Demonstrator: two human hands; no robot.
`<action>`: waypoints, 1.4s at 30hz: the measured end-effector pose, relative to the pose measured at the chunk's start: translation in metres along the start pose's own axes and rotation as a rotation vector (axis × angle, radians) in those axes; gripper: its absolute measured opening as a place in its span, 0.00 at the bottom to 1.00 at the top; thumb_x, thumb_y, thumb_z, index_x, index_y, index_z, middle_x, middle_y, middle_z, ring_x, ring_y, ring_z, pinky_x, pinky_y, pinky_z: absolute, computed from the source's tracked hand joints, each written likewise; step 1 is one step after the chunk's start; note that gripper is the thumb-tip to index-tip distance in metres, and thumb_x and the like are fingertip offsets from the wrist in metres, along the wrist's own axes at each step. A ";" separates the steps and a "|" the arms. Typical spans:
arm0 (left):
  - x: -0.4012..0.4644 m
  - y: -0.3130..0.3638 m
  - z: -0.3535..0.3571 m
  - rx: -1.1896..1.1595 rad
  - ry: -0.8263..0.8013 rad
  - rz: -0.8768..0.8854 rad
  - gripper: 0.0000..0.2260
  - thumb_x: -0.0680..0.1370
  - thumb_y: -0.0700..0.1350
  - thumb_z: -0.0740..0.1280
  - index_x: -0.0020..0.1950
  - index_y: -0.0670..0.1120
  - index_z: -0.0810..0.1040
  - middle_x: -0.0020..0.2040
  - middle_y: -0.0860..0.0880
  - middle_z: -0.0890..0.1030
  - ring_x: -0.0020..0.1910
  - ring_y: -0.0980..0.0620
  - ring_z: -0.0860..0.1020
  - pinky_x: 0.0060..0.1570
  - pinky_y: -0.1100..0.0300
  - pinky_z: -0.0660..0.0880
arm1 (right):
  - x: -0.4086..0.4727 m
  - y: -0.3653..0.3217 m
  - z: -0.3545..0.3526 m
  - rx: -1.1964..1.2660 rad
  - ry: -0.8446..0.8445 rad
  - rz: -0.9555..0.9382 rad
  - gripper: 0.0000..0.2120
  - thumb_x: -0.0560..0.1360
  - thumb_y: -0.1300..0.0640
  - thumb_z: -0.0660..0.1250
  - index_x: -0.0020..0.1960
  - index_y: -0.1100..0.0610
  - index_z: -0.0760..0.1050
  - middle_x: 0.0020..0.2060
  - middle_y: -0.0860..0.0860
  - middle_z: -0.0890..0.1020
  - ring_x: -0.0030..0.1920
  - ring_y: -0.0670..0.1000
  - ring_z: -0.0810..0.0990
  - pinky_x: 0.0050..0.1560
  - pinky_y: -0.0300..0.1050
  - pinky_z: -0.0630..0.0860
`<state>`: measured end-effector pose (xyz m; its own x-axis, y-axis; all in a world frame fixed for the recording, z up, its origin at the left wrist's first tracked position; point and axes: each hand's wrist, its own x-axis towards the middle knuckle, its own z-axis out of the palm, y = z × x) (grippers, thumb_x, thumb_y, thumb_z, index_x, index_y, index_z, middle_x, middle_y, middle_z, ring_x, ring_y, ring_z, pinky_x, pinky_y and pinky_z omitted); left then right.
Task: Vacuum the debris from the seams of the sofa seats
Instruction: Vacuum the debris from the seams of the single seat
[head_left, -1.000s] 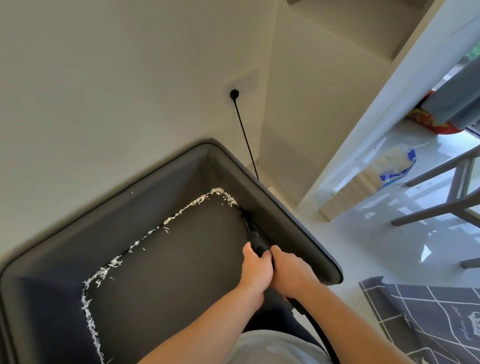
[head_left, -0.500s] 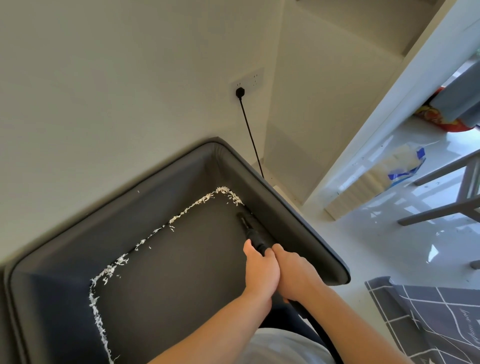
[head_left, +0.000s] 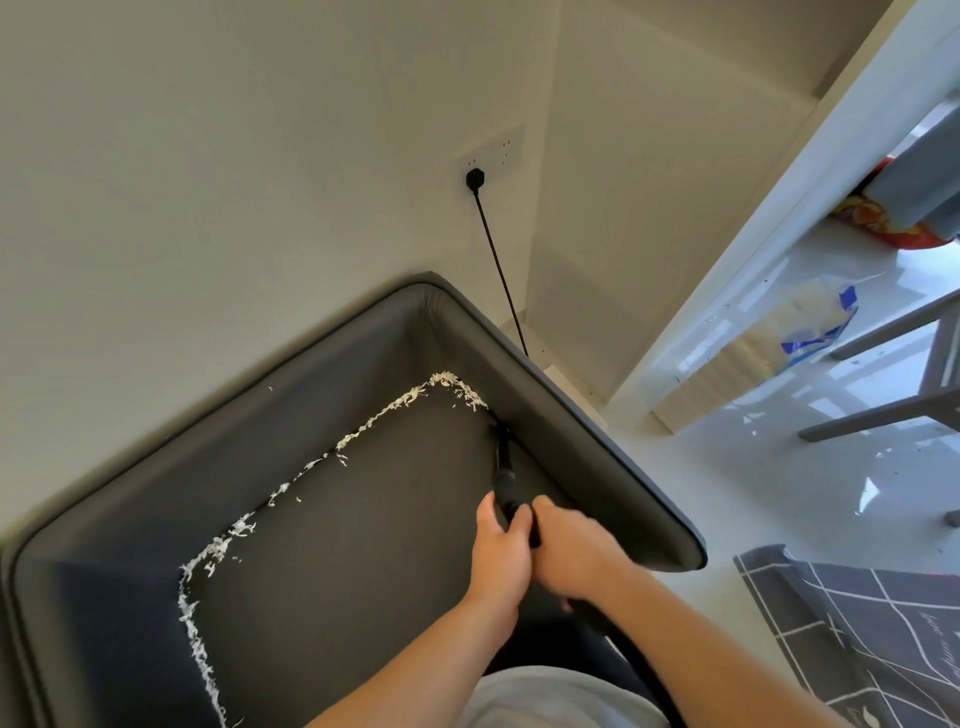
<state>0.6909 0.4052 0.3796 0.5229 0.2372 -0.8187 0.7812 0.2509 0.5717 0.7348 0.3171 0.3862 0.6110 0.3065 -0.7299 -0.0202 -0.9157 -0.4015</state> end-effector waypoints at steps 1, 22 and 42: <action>0.004 0.005 0.007 0.035 -0.017 0.026 0.23 0.83 0.46 0.63 0.78 0.54 0.63 0.68 0.45 0.77 0.62 0.46 0.79 0.66 0.46 0.75 | 0.003 0.012 -0.014 0.184 -0.020 0.039 0.11 0.77 0.54 0.68 0.57 0.54 0.70 0.42 0.51 0.82 0.32 0.49 0.82 0.30 0.41 0.77; 0.002 -0.007 -0.040 -0.201 0.132 -0.312 0.11 0.81 0.40 0.61 0.55 0.37 0.82 0.44 0.40 0.83 0.44 0.40 0.81 0.40 0.53 0.76 | -0.009 -0.046 0.049 -0.542 -0.050 -0.186 0.25 0.81 0.60 0.61 0.77 0.61 0.62 0.68 0.58 0.70 0.63 0.59 0.77 0.56 0.51 0.75; 0.021 0.016 -0.004 0.041 0.053 0.005 0.19 0.84 0.49 0.63 0.74 0.49 0.67 0.54 0.52 0.78 0.55 0.51 0.79 0.61 0.50 0.77 | -0.002 -0.016 0.010 -0.202 0.195 -0.026 0.21 0.80 0.54 0.66 0.70 0.56 0.64 0.51 0.50 0.83 0.46 0.49 0.83 0.45 0.42 0.79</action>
<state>0.7135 0.4178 0.3717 0.5092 0.2877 -0.8111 0.7922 0.2115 0.5724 0.7259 0.3338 0.3881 0.7506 0.2924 -0.5925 0.1434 -0.9475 -0.2858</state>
